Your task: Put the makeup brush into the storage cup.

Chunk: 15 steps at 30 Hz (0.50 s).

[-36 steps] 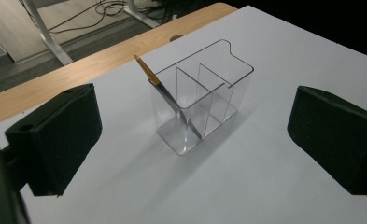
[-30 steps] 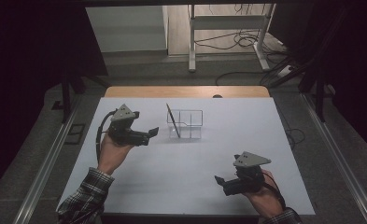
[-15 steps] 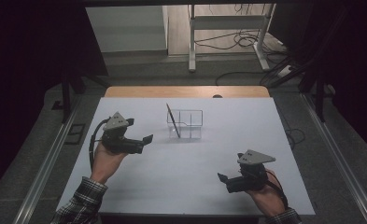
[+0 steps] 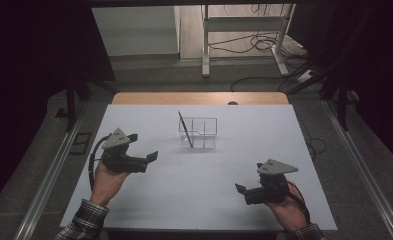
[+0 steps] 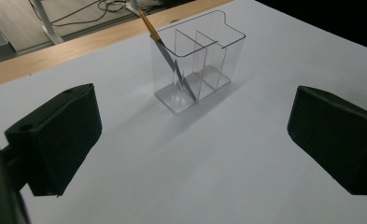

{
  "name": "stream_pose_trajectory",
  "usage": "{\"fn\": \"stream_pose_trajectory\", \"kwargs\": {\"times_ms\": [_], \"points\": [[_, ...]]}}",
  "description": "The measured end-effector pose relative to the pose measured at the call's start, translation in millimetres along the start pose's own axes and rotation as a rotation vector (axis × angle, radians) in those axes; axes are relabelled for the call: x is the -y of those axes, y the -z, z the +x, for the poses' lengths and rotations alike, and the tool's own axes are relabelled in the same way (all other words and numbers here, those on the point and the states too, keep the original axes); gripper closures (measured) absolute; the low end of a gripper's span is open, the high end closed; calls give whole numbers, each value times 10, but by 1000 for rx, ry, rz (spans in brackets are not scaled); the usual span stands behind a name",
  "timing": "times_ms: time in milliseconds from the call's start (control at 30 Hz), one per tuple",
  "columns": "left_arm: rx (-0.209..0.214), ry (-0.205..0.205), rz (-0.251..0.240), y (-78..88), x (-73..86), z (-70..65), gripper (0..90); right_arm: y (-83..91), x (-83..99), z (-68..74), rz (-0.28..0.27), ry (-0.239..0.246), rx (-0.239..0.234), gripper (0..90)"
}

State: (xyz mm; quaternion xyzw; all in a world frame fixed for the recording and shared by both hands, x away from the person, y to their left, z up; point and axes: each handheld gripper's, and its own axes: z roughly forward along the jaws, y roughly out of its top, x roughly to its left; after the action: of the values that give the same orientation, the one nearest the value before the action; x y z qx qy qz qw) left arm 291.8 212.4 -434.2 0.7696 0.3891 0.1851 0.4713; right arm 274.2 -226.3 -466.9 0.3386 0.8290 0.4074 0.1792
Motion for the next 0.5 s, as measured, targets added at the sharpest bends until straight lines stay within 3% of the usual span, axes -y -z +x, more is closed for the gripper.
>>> {"fn": "stream_pose_trajectory", "kwargs": {"times_ms": [500], "points": [[-4, 20, -1, 97, 159, -16, 35, 11, 5, -27, -4, -6, 6, 0]]}}
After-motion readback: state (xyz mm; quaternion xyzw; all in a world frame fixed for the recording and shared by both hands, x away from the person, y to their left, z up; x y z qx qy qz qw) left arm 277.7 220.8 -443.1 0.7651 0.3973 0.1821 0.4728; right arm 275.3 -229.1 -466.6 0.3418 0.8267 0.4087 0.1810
